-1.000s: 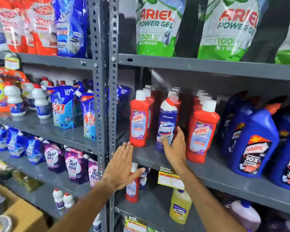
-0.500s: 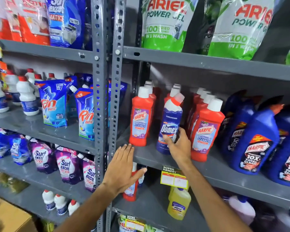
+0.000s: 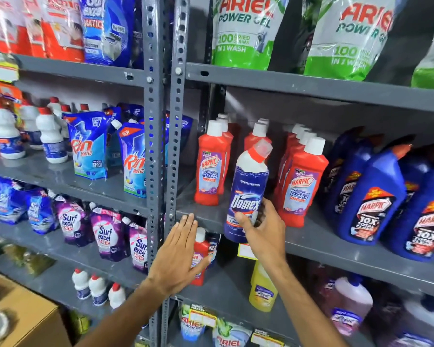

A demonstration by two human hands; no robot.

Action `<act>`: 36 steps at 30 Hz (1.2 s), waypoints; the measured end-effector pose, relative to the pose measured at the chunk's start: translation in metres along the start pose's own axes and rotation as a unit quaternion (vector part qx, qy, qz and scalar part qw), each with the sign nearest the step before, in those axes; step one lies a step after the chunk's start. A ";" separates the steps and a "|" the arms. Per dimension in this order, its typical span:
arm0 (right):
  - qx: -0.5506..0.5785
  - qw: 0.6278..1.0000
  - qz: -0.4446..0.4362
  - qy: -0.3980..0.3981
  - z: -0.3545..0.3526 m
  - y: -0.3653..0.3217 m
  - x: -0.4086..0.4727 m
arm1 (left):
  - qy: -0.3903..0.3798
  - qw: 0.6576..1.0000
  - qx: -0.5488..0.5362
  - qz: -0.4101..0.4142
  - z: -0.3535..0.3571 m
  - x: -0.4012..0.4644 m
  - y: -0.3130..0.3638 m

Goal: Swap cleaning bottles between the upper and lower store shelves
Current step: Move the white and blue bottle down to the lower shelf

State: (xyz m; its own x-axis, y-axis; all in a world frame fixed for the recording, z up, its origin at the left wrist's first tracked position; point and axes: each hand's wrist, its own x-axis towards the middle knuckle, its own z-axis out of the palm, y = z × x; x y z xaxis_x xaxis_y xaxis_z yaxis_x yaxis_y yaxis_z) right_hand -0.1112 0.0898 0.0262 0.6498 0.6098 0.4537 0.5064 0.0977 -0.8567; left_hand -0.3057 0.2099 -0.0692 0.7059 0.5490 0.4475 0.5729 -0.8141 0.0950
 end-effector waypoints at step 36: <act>0.040 0.983 0.179 -0.017 0.097 0.323 -0.092 | -0.277 0.949 0.005 -0.150 0.273 -0.086 -0.014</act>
State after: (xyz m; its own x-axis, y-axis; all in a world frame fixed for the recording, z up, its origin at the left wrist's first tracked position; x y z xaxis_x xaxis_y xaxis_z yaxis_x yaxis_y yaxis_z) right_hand -0.0623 0.1419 -0.3155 0.7578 0.6429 0.1118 0.2011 -0.0670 -0.9773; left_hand -0.2605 0.2262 -0.3519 0.6198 0.7732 -0.1341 0.7844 -0.6055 0.1346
